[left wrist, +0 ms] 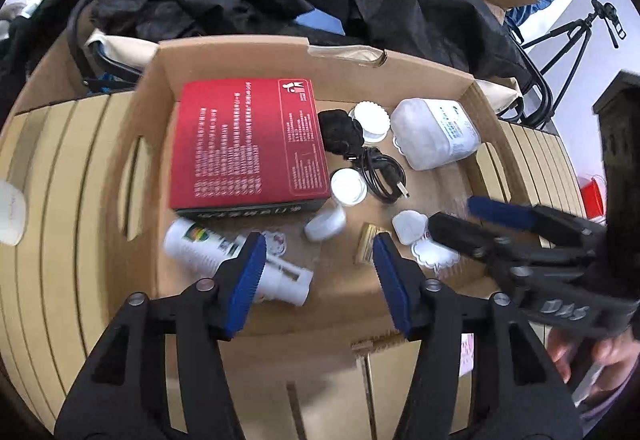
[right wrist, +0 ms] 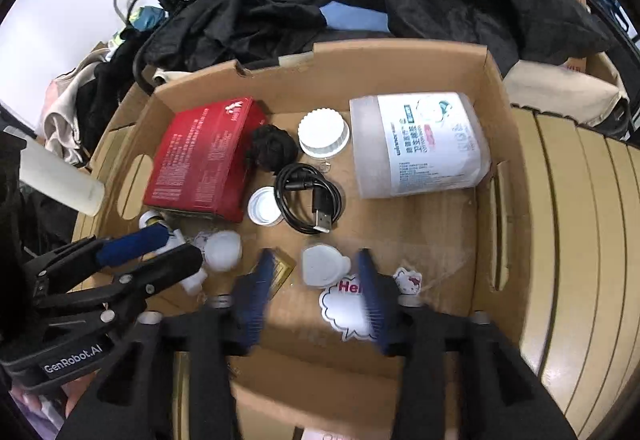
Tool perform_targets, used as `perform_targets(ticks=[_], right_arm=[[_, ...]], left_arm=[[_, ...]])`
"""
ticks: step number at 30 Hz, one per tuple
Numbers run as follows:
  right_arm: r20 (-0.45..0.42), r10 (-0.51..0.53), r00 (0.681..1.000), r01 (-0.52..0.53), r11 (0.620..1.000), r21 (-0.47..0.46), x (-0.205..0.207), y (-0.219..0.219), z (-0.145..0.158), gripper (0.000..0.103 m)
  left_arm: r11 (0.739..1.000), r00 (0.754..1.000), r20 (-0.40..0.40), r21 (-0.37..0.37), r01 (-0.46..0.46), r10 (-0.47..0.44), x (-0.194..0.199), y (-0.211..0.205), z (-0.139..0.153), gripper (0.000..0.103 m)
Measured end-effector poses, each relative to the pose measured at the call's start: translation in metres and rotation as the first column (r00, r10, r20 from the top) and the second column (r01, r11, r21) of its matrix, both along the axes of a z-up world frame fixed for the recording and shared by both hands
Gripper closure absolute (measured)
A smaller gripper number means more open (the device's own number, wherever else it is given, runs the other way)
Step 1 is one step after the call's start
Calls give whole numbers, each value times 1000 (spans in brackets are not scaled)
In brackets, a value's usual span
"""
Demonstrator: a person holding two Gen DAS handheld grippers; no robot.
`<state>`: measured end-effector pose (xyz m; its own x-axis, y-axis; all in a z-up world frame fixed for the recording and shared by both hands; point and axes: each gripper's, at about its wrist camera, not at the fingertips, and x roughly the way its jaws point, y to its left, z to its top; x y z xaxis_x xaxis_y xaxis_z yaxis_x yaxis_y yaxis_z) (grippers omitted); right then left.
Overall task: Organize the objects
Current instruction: 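Open both grippers to release the lid and case into the tray, then pull both grippers back and move toward the pink card box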
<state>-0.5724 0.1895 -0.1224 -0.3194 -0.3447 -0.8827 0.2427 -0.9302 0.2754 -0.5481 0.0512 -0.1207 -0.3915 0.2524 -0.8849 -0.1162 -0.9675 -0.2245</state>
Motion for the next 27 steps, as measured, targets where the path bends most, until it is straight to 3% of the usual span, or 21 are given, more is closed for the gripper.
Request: perform_targets(ticks=[5,8,9,16,22,27], right_arm=[[-57,-35,998,34,999,-16,22,16,48,34],[-103,-37,994,40,999,31,42,27,85,34],[-135,-40,990,49,997,60,55,35,104,34],[-234,-80,969,109,987,116,135,88,181,33],[-294,-65,954,93,992,81,211,98,210,33],[-360,-20,933,47,996,69,313,97,202,33]], left_arm=[[999,999,-34,-39,0,-1,26,-9,46,48],[995,996,-87,-102,-6,-3,51,-18,87,20],[993,996,-93,-120,-13,1,59,-23,98,16],[981,984,-170,-177,-80,50,147,-68,168,8],[979,972,-229,-181,-90,47,230,-79,197,6],[992,948,-317,-124,-25,-15,330,-80,191,0]])
